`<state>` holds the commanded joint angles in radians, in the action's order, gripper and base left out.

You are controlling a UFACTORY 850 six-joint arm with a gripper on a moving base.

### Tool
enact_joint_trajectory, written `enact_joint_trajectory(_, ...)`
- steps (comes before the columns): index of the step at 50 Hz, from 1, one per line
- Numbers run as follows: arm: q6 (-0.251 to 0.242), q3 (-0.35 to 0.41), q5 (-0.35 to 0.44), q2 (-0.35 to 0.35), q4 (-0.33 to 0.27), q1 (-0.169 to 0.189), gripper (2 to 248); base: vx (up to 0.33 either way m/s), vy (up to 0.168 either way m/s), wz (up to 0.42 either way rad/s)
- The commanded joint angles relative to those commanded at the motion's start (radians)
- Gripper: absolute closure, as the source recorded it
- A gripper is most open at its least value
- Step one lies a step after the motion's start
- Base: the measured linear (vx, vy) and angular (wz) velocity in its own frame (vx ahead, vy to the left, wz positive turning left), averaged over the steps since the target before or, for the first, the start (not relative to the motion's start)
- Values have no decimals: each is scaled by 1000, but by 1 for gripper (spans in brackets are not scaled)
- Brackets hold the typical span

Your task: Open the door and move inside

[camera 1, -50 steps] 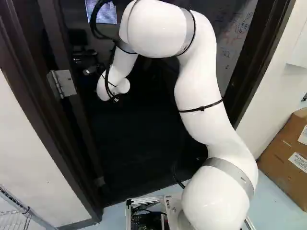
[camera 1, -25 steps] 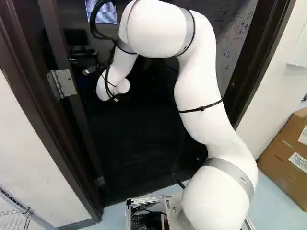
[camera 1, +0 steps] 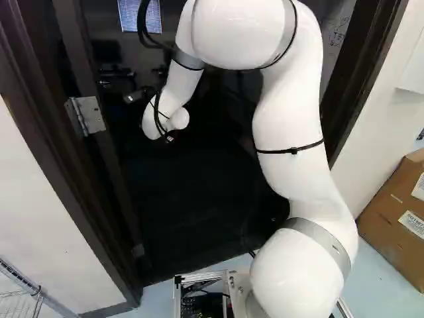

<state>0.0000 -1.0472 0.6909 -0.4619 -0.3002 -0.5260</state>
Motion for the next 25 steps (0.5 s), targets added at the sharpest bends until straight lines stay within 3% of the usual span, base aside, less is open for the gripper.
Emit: enact_joint_trajectory(25,0,126,0,101,54,46,3,0,0,0)
